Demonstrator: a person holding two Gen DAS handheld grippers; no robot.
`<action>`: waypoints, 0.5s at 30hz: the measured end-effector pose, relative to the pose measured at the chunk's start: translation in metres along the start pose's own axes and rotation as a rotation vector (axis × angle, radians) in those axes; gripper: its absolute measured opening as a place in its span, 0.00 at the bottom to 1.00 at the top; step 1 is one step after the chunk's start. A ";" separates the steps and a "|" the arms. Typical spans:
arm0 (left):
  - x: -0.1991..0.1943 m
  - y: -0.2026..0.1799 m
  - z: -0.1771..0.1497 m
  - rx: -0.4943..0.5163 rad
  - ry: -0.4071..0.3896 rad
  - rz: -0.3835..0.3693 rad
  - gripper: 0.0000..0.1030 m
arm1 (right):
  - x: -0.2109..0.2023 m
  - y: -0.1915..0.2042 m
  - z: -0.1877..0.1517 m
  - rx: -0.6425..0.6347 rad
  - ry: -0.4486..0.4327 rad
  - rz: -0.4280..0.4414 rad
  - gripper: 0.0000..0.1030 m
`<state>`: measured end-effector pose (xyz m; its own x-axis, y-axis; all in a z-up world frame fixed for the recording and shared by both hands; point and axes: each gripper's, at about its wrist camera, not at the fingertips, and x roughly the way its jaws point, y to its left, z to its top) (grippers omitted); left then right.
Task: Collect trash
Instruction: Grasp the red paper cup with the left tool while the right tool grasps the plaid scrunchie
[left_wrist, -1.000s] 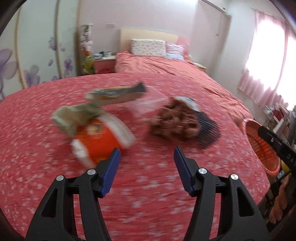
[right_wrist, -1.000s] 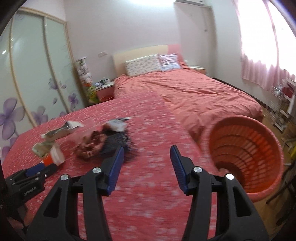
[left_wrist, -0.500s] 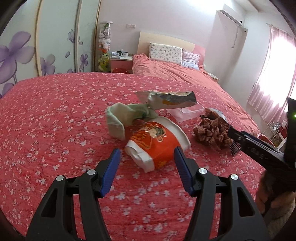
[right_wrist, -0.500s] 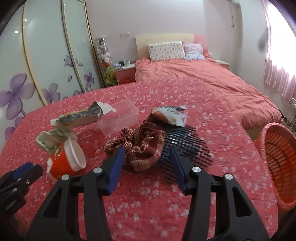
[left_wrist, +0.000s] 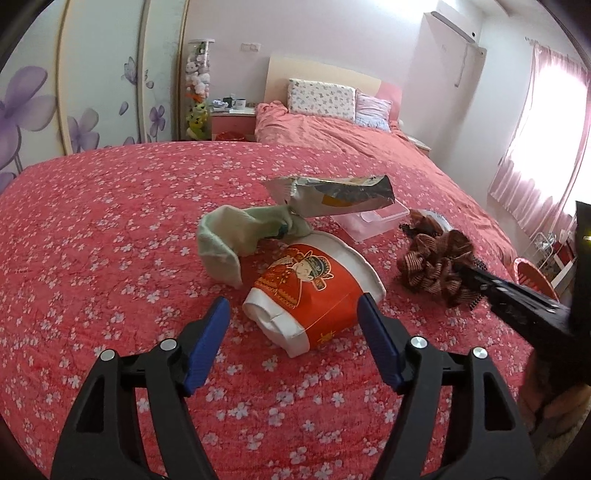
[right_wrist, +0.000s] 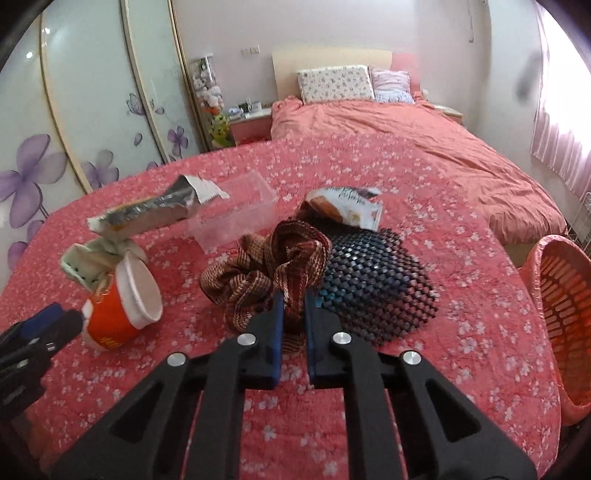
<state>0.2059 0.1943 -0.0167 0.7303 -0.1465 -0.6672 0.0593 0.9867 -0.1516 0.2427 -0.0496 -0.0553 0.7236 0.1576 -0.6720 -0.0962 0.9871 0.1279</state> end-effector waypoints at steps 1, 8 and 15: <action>0.003 -0.002 0.002 0.010 0.004 -0.002 0.70 | -0.004 -0.002 0.000 0.006 -0.009 0.003 0.10; 0.024 -0.013 0.008 0.052 0.055 0.001 0.78 | -0.034 -0.018 0.002 0.037 -0.059 0.017 0.10; 0.028 -0.024 0.005 0.055 0.094 -0.042 0.84 | -0.042 -0.030 0.000 0.056 -0.065 0.007 0.10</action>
<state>0.2283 0.1665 -0.0285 0.6595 -0.1913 -0.7269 0.1280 0.9815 -0.1422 0.2151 -0.0862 -0.0310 0.7663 0.1601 -0.6223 -0.0638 0.9826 0.1742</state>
